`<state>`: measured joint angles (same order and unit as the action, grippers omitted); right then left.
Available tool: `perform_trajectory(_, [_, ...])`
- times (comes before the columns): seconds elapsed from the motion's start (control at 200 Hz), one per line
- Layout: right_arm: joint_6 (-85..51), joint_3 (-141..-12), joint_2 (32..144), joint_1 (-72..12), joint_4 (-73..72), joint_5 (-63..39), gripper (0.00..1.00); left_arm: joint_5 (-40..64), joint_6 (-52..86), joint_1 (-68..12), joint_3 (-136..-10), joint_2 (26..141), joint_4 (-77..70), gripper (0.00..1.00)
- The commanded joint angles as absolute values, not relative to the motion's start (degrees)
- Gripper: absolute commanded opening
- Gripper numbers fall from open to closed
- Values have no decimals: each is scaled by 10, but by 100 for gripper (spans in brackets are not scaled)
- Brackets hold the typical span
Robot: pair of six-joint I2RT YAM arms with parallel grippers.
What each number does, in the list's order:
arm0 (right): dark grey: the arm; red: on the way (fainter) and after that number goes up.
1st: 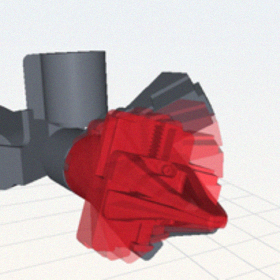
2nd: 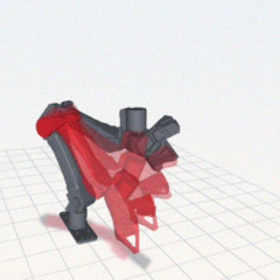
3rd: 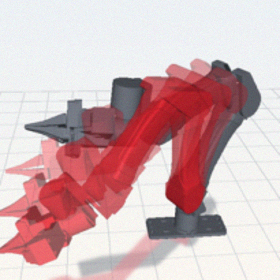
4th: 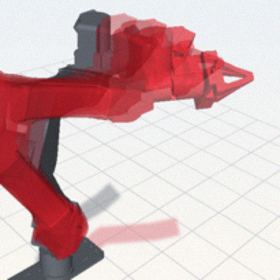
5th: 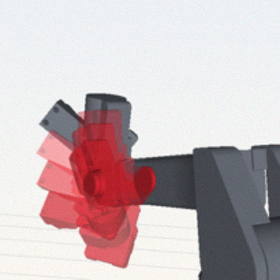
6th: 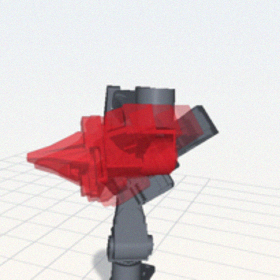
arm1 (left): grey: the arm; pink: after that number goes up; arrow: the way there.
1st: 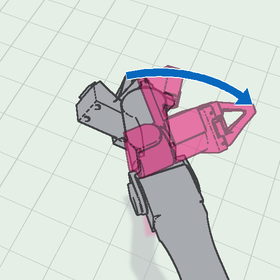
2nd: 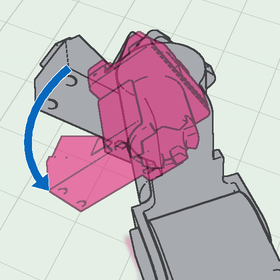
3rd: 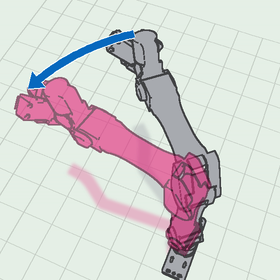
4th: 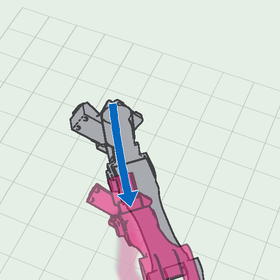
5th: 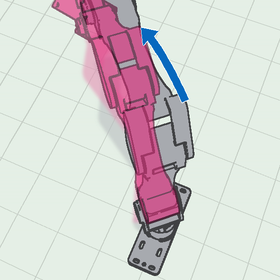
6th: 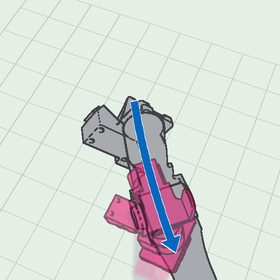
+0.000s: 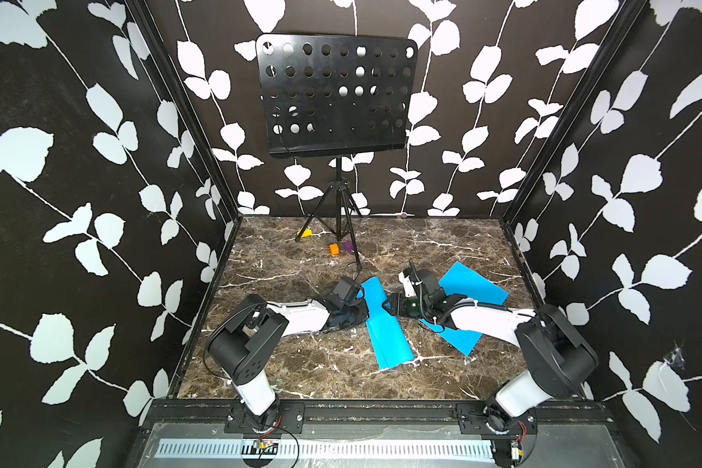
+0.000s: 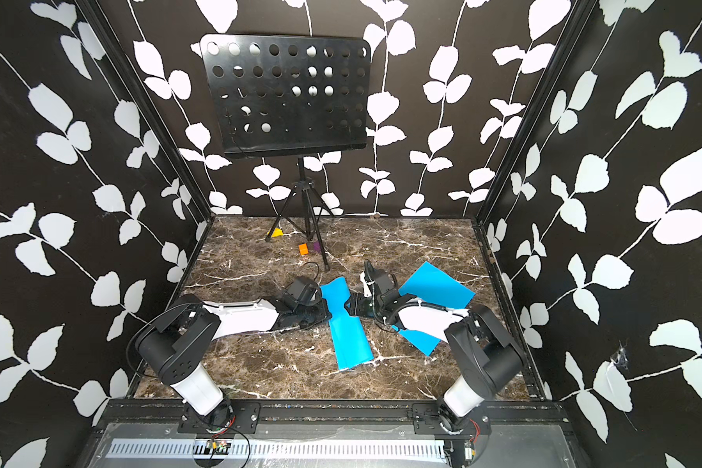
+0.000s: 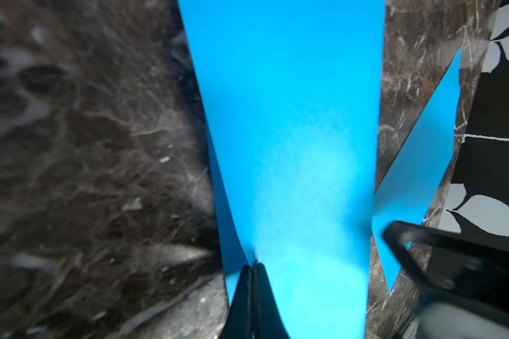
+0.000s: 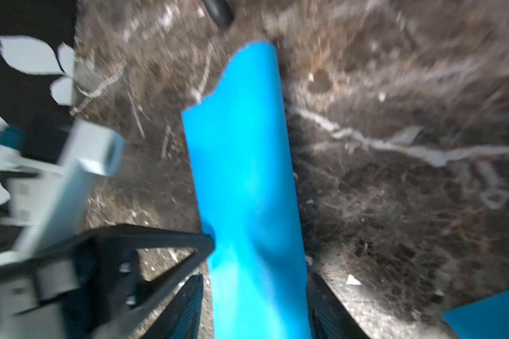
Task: Fold the rectangular paper in half along the long edge
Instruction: Fold the paper at the center of the board.
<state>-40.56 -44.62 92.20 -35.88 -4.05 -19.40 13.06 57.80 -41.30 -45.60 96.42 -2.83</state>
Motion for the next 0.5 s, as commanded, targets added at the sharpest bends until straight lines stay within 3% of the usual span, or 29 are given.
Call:
perform_trajectory(0.0, [-369, -432, 942, -358, -59, -251, 54, 135, 565, -409, -472, 948, -5, 0])
perform_trajectory(0.495, [-390, -404, 979, -344, -117, -286, 40, 124, 531, -386, -493, 946, 40, 0])
